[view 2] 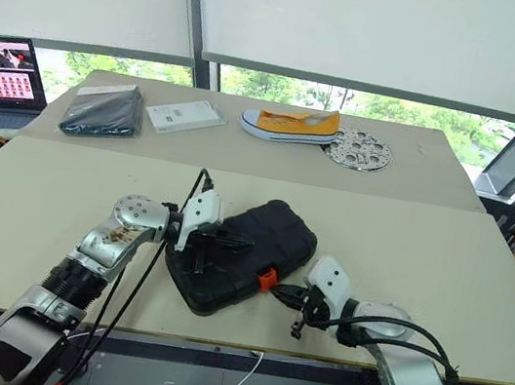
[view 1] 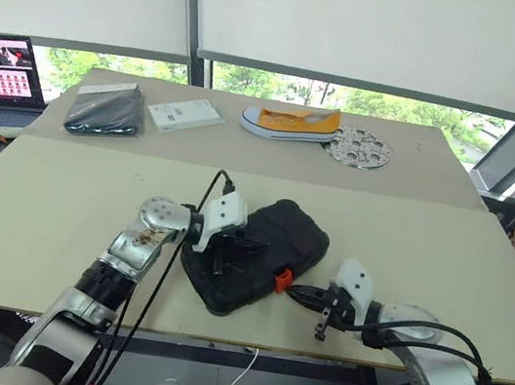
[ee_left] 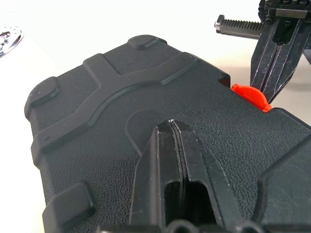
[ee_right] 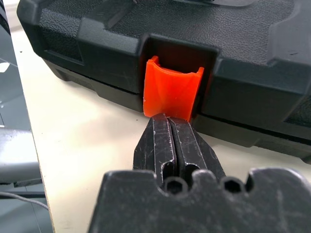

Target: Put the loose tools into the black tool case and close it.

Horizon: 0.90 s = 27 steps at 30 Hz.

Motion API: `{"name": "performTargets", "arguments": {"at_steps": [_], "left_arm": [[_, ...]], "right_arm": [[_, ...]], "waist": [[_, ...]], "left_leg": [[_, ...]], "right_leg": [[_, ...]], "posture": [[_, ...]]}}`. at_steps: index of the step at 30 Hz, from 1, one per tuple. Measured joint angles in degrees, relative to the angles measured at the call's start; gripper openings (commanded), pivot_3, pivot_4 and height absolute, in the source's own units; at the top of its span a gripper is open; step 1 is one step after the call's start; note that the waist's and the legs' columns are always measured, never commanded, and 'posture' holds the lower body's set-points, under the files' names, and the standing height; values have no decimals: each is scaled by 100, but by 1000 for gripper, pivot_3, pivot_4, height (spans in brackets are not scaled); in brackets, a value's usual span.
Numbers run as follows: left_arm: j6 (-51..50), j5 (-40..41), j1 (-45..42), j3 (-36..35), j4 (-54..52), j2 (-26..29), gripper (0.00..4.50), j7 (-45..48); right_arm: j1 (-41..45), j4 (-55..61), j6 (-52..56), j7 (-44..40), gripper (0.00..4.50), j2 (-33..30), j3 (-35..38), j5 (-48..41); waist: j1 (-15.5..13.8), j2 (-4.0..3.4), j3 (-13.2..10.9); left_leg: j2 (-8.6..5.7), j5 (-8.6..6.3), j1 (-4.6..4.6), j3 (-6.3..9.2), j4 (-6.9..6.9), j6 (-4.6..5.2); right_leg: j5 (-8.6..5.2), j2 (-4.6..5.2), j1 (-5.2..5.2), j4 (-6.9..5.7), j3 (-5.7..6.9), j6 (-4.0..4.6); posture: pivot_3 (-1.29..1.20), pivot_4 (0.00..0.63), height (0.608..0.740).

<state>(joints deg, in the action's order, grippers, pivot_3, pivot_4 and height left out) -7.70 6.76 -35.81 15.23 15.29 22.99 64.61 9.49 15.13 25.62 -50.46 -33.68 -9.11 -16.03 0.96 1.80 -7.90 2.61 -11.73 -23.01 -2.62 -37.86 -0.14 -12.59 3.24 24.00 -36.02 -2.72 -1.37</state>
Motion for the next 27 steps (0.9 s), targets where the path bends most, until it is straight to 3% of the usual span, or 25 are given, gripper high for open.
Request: {"name": "performTargets", "arguments": {"at_steps": [27], "left_arm": [[-151, -3, 49, -68, 36, 91, 32, 30]], "right_arm": [[569, -681, 395, 62, 0, 818, -150, 134]], "waist": [[154, -2, 10]], "left_leg": [[15, -6, 23, 3, 15, -10]], "right_leg": [[3, -12, 7, -6, 0, 12]], "posture": [[0, 150, 740]]}}
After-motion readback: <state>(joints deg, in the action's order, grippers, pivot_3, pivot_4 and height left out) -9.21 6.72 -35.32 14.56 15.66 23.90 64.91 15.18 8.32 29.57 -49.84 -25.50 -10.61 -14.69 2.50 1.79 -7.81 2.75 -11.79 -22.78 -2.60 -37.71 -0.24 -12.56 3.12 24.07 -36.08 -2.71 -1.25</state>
